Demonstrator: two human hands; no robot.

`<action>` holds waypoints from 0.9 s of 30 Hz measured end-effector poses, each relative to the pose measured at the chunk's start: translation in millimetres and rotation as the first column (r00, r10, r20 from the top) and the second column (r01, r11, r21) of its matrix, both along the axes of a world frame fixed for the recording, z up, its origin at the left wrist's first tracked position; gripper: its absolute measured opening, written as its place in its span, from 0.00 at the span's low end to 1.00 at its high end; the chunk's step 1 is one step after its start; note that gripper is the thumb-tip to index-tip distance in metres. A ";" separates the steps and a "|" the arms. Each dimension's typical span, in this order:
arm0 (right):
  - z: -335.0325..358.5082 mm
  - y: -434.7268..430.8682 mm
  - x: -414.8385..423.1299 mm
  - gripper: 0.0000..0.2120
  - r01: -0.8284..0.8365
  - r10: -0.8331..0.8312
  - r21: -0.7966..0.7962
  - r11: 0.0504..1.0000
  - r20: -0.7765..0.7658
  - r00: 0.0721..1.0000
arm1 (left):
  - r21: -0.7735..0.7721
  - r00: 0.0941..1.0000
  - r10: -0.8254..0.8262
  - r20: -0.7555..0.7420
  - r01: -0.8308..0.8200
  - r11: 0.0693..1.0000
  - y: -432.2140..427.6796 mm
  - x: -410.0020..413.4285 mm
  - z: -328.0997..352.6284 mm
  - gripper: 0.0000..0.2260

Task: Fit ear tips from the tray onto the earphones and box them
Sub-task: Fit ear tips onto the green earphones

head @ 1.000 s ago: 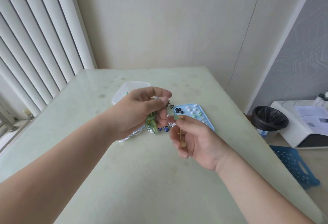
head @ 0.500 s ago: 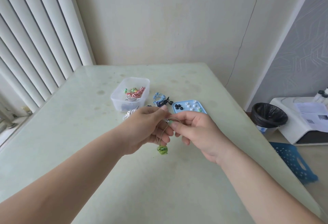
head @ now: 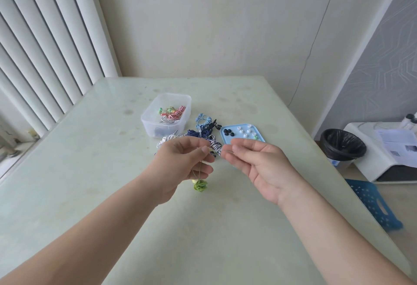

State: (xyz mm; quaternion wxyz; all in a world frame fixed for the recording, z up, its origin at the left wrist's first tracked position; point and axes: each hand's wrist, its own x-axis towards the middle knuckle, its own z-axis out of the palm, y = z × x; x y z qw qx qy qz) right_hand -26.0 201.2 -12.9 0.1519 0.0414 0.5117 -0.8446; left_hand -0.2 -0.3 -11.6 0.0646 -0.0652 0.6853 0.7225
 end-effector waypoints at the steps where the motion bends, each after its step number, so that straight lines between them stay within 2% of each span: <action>1: 0.0 -2.1 -0.6 0.07 -0.002 0.002 0.028 1.000 -0.006 1.000 | 0.003 1.000 0.027 -0.003 -0.027 1.000 -0.6 -0.1 -0.5 0.06; 6: -0.6 -10.2 -8.1 0.10 -0.038 0.054 0.246 0.969 -0.061 0.997 | -0.006 0.984 0.174 -0.038 -0.174 0.985 -4.5 -6.0 -7.0 0.07; 11: -9.2 -18.8 -22.5 0.16 -0.117 0.135 0.218 0.969 -0.069 0.988 | -0.054 0.981 0.159 -0.111 -0.165 0.985 4.8 -14.9 -16.5 0.04; 15: -18.1 -14.4 -33.6 0.08 -0.210 0.232 0.203 0.956 -0.092 0.968 | -0.048 0.967 0.171 -0.190 -0.183 0.982 17.8 -26.0 -22.7 0.04; 23: -28.4 -4.2 -46.0 0.03 -0.016 0.120 0.409 0.912 -0.231 0.966 | 0.008 0.961 0.163 -0.222 -0.165 0.986 42.4 -42.8 -36.1 0.03; 27: -32.5 -1.6 -48.7 0.05 0.099 0.058 0.460 0.882 -0.315 0.947 | 0.065 0.970 0.139 -0.197 -0.128 0.990 49.3 -43.5 -41.0 0.04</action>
